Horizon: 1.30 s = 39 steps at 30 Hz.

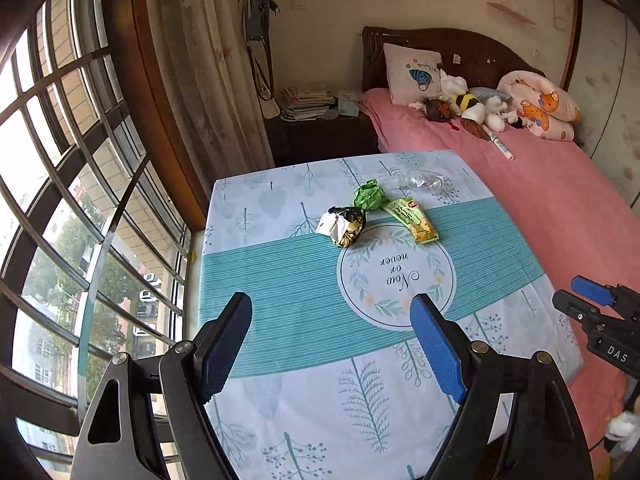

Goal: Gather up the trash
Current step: 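Raise both tools back toward the table, then grasp the black-and-gold wrapper with the left tool while the right grasps the green NB bag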

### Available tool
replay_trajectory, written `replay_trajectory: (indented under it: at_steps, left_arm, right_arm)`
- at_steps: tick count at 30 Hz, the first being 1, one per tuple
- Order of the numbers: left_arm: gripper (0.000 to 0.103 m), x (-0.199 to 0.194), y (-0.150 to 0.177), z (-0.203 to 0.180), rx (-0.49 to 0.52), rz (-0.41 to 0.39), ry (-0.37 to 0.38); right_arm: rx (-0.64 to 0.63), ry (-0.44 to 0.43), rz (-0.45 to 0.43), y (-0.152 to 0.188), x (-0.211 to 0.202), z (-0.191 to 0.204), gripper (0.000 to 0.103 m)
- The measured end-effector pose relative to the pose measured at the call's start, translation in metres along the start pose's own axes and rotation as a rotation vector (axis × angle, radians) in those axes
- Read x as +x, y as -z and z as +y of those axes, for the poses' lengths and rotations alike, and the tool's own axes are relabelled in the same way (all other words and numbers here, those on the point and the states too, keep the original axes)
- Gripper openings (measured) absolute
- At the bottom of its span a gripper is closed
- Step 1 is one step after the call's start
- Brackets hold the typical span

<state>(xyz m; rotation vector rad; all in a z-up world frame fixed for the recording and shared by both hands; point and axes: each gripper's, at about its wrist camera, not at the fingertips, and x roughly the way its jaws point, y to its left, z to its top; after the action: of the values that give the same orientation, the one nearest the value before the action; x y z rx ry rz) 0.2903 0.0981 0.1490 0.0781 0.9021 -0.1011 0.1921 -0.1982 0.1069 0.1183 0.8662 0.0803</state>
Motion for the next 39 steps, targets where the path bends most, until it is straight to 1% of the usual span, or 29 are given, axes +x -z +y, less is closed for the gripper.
replay_trajectory:
  at_steps: [4, 6, 8, 10, 12, 15, 17, 18, 21, 23, 27, 28, 30, 32, 36, 39]
  left_arm:
    - [0.083, 0.084, -0.051, 0.002, 0.038, 0.092, 0.058]
    - [0.083, 0.129, -0.070, -0.001, 0.062, 0.130, 0.071]
    - [0.083, 0.169, -0.083, -0.005, 0.077, 0.162, 0.086]
    - [0.083, 0.207, -0.092, -0.008, 0.081, 0.196, 0.107]
    - [0.083, 0.241, -0.093, -0.014, 0.083, 0.227, 0.120]
    - [0.083, 0.282, -0.093, -0.018, 0.083, 0.273, 0.138]
    - [0.083, 0.306, -0.094, -0.020, 0.076, 0.301, 0.151]
    - [0.083, 0.310, -0.088, -0.021, 0.070, 0.310, 0.156]
    - [0.083, 0.332, -0.089, -0.023, 0.058, 0.329, 0.161]
    - [0.083, 0.347, -0.090, -0.025, 0.057, 0.341, 0.158]
    - [0.082, 0.357, -0.084, -0.029, 0.064, 0.363, 0.162]
    - [0.080, 0.360, -0.083, -0.030, 0.070, 0.367, 0.163]
    - [0.073, 0.367, -0.081, -0.033, 0.081, 0.379, 0.158]
    - [0.069, 0.373, -0.080, -0.035, 0.081, 0.391, 0.155]
    - [0.066, 0.376, -0.082, -0.034, 0.055, 0.371, 0.161]
    - [0.063, 0.375, -0.081, -0.035, 0.041, 0.364, 0.162]
  right_arm:
    - [0.055, 0.011, 0.046, -0.057, 0.065, -0.006, 0.050]
    - [0.072, 0.018, 0.076, -0.082, 0.103, -0.007, 0.050]
    - [0.086, 0.035, 0.106, -0.103, 0.143, -0.007, 0.050]
    - [0.100, 0.047, 0.137, -0.119, 0.186, -0.006, 0.050]
    - [0.115, 0.058, 0.166, -0.131, 0.224, -0.006, 0.050]
    - [0.132, 0.073, 0.201, -0.140, 0.275, -0.006, 0.050]
    - [0.146, 0.078, 0.218, -0.141, 0.301, -0.006, 0.050]
    - [0.151, 0.080, 0.226, -0.141, 0.311, -0.006, 0.050]
    - [0.154, 0.091, 0.245, -0.141, 0.339, -0.005, 0.050]
    - [0.155, 0.097, 0.260, -0.136, 0.348, -0.007, 0.050]
    - [0.159, 0.111, 0.279, -0.132, 0.365, -0.009, 0.050]
    - [0.162, 0.111, 0.283, -0.131, 0.369, -0.010, 0.050]
    - [0.162, 0.108, 0.288, -0.129, 0.374, -0.010, 0.050]
    - [0.151, 0.115, 0.282, -0.128, 0.376, -0.008, 0.050]
    - [0.137, 0.113, 0.269, -0.127, 0.379, -0.005, 0.048]
    - [0.132, 0.099, 0.269, -0.125, 0.376, -0.003, 0.043]
